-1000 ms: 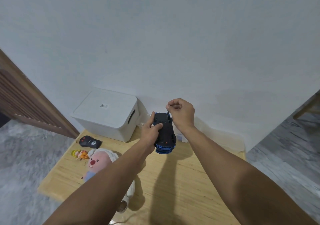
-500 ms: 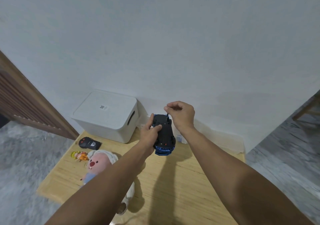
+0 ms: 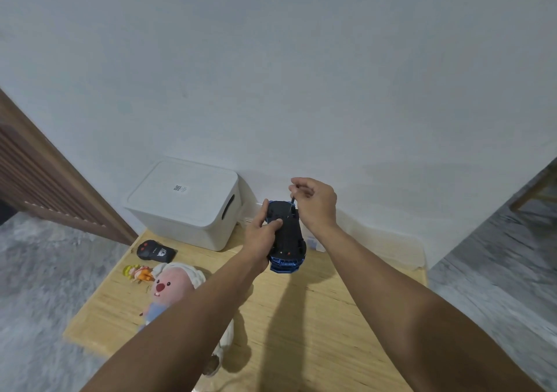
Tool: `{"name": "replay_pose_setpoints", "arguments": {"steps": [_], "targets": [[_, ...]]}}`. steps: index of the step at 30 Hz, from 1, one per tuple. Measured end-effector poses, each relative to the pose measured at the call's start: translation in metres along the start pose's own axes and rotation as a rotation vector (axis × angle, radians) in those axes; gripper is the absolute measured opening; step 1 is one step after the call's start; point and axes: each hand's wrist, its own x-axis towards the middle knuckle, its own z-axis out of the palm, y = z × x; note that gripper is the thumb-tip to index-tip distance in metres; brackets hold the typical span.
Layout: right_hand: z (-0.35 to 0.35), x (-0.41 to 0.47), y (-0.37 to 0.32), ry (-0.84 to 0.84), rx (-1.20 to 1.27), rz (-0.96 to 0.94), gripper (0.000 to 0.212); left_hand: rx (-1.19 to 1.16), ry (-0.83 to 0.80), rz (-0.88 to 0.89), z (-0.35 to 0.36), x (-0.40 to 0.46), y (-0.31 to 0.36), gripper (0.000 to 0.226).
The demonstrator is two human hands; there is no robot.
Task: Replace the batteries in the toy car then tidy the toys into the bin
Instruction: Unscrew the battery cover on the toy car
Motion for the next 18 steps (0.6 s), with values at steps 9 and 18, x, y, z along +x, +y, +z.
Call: {"name": "replay_pose_setpoints", "arguments": {"steps": [9,18], "targets": [[-0.011,0.010,-0.001,-0.187,-0.190,0.041,0.031,0.105,0.002,0.013,-0.004,-0.002,0.000,0.063],[-0.008,0.002,0.024,-0.445,-0.697,0.007,0.011,0.263,0.015,0.101,-0.003,-0.002,-0.007,0.066]]}}
